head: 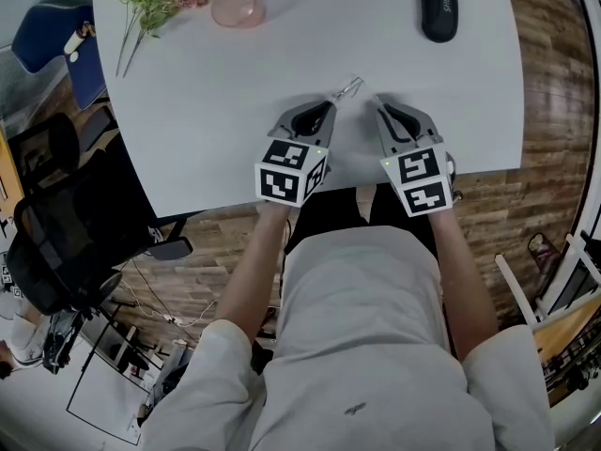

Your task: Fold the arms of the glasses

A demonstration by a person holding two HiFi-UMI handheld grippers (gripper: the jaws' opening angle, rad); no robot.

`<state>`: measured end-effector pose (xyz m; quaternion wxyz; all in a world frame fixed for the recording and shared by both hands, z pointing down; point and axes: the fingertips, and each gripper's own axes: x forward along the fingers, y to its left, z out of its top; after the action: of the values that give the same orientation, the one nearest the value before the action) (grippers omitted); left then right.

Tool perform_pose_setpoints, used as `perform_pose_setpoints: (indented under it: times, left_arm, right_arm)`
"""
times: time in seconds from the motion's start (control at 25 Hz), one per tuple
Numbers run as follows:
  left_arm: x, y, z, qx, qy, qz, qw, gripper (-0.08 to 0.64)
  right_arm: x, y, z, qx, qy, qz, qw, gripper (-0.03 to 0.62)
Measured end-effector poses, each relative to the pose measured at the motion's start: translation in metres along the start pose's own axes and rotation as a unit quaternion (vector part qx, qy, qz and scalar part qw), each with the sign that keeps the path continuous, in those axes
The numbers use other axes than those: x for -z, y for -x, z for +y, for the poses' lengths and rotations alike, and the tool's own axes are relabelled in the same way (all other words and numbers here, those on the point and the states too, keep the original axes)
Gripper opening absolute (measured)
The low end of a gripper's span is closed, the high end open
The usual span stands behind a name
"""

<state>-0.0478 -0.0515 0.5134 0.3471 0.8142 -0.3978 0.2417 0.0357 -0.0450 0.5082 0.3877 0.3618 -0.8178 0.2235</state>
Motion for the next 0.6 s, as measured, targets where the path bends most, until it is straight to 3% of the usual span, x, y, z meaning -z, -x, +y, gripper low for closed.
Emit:
perform_pose_setpoints:
  times: [0.6]
  left_arm:
    - [0.000, -0.001, 0.000, 0.000, 0.002, 0.003, 1.0000, 0.025]
  right_arm:
    - [0.027, 0.000, -0.010, 0.006, -0.018, 0.025, 1.000, 0.052]
